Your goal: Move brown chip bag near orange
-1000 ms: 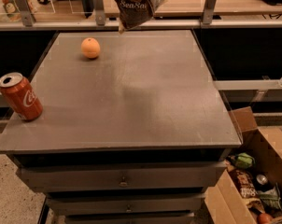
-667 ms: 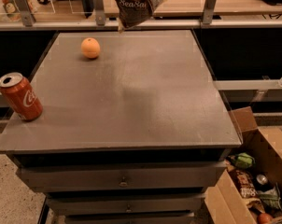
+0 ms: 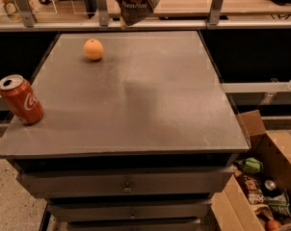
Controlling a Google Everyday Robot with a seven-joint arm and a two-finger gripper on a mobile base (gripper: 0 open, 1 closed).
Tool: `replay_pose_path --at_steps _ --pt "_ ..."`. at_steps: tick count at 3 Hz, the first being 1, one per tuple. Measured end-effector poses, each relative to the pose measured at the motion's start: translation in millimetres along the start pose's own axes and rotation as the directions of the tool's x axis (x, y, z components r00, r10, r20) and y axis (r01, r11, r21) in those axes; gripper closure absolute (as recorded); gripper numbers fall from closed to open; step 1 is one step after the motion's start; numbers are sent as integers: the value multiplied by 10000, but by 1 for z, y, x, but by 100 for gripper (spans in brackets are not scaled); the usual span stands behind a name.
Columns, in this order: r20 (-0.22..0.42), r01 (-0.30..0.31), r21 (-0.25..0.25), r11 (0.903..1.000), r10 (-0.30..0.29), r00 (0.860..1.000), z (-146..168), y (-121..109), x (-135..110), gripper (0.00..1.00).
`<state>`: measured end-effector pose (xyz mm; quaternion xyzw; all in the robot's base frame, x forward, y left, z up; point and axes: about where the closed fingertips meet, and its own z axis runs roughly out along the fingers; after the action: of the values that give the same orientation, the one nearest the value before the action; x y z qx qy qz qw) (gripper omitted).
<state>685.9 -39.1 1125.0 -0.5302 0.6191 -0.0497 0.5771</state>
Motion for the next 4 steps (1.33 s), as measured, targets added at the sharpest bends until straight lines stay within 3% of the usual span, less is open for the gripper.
replay_pose_path --at_steps 2,4 --pt "992 226 725 9971 -297 9946 33 1 13 100" --pt "1883 -74 1463 9892 -205 9819 60 16 24 100"
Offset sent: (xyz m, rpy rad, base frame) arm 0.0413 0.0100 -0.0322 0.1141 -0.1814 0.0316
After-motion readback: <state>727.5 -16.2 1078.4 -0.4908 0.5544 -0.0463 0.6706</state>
